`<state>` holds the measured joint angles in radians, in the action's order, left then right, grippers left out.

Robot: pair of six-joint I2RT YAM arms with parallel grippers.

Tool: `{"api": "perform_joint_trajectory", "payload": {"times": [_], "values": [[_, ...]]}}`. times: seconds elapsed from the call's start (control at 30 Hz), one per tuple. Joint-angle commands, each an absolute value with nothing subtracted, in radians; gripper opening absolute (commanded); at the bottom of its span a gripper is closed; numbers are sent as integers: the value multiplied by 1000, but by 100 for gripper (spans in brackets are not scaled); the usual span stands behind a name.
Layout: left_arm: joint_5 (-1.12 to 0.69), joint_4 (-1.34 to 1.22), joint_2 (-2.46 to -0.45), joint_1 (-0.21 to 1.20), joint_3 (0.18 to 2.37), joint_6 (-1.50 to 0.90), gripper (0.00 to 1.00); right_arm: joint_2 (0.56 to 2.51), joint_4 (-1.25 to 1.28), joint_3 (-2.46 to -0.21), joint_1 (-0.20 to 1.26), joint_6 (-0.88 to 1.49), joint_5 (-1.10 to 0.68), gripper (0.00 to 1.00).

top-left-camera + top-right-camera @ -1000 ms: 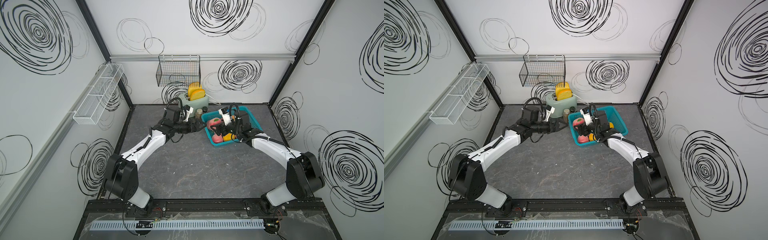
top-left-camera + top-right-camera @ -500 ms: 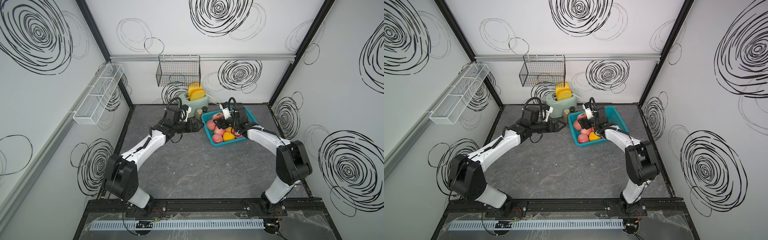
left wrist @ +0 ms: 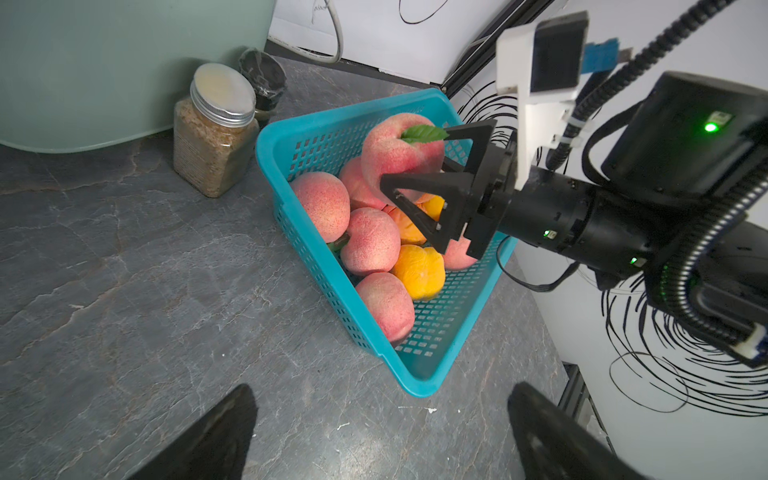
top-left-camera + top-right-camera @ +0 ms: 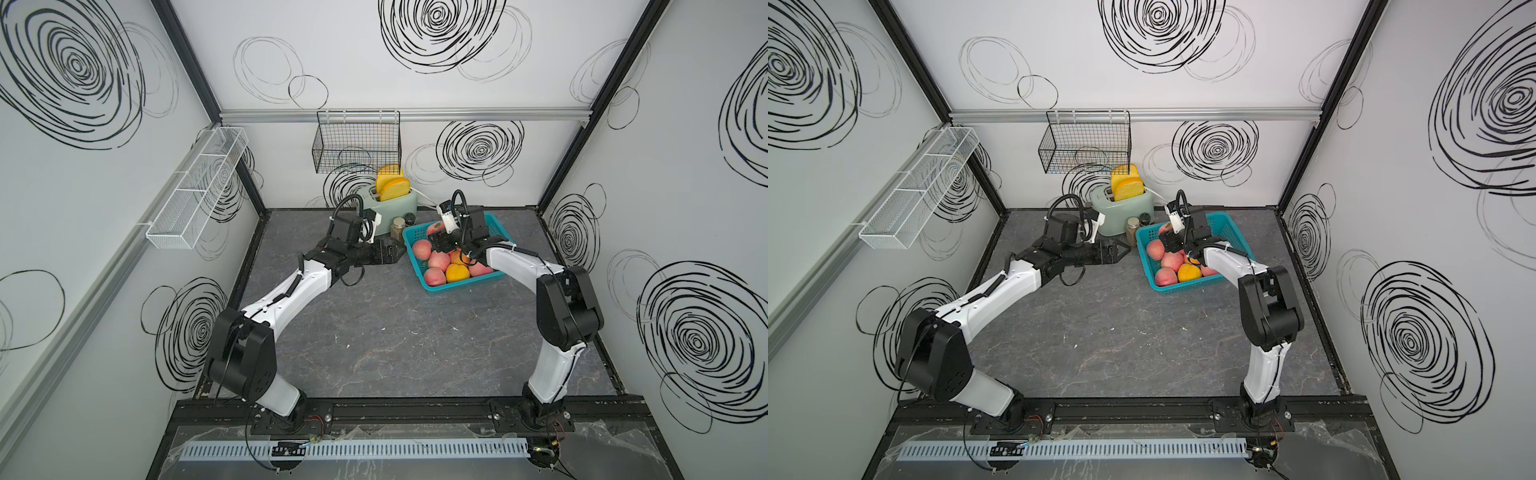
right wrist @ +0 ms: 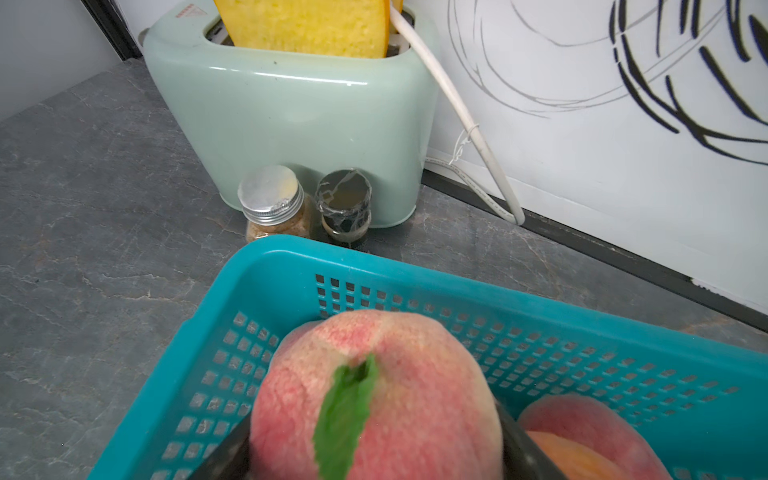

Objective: Put the peaches into the basket
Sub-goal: Place the peach in the basket.

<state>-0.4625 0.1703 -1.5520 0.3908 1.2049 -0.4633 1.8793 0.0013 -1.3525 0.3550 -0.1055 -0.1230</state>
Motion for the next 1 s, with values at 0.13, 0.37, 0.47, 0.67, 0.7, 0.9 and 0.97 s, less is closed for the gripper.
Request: {"api": "perform_joint_trajectory", "payload": {"times": [0.13,0.37,0.47,0.67,0.7,0.9,0.97], "values": [[-455,127,-1548,396,1204,-452,98,1904,-27,-1395,335,-150,-99,72],[-448,130,-1548,396,1206,-453,98,1931,-42,-1406,334,-153,-98,72],[-448,125,-1547,397,1201,-455,98,1942,-45,-1412,336,-155,-97,72],[-448,124,-1548,398,1198,-456,98,1959,-48,-1419,336,-158,-97,72],[-448,124,-1548,397,1198,-455,98,1963,-50,-1421,336,-158,-97,72],[-448,124,-1549,396,1199,-456,98,1971,-43,-1419,339,-160,-100,73],[-447,124,-1548,396,1198,-456,98,1973,-43,-1418,341,-161,-98,73]]}}
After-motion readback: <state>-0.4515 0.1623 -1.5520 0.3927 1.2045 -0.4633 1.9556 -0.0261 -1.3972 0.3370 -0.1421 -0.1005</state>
